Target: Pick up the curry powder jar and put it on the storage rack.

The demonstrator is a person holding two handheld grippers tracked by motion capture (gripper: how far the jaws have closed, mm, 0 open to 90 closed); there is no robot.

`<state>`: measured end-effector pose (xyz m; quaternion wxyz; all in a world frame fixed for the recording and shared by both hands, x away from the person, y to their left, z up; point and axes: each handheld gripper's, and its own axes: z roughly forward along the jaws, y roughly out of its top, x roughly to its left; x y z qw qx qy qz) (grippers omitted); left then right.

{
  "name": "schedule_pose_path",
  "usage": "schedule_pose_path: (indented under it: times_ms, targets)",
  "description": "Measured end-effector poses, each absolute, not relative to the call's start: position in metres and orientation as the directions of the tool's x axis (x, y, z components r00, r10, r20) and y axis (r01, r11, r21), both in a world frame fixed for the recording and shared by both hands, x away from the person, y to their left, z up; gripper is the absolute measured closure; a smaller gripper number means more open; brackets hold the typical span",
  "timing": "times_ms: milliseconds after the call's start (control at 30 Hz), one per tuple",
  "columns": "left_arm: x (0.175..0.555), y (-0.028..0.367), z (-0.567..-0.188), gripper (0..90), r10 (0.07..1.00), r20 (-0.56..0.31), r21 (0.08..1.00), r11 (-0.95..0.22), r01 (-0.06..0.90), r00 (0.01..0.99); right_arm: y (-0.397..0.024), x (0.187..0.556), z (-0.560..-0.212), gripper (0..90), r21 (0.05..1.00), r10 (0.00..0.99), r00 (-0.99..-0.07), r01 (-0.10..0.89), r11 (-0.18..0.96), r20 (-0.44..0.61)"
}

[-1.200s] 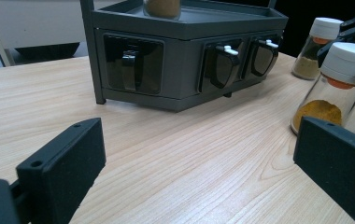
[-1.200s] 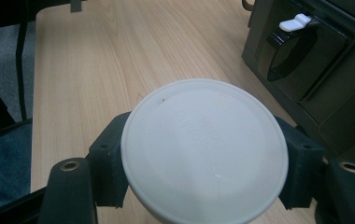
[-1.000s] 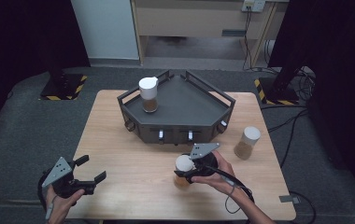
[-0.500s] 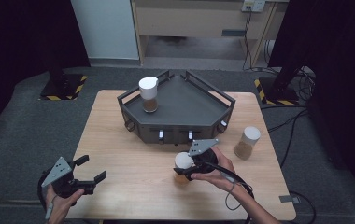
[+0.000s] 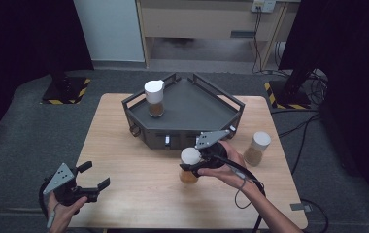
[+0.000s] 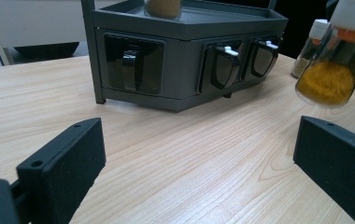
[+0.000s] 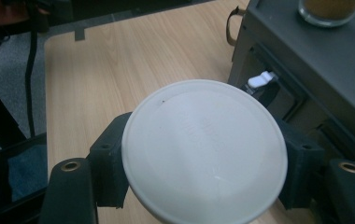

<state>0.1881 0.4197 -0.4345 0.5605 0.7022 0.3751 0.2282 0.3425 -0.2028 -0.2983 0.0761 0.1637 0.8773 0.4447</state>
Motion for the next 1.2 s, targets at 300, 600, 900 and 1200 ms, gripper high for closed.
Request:
schedule_pose_path:
  times_ms: [300,600,900,1200]
  targets:
    - [0.188,0.419,-0.434,1.1,0.786,-0.104,0.956,-0.09,0.279,0.61,-0.198,0.353,-0.265,34.0,0.799,0.363,-0.932,0.224,0.559,0.007]
    - [0.189,0.42,-0.434,1.2,0.785,-0.107,0.955,-0.09,0.283,0.61,-0.189,0.366,-0.239,34.0,0.785,0.379,-0.925,0.252,0.567,0.023]
    - [0.188,0.421,-0.434,1.2,0.787,-0.112,0.954,-0.085,0.286,0.606,-0.182,0.381,-0.209,34.1,0.785,0.396,-0.918,0.251,0.566,0.008]
    - [0.189,0.421,-0.434,1.2,0.786,-0.115,0.952,-0.087,0.293,0.607,-0.178,0.398,-0.185,34.1,0.779,0.429,-0.903,0.262,0.57,-0.011]
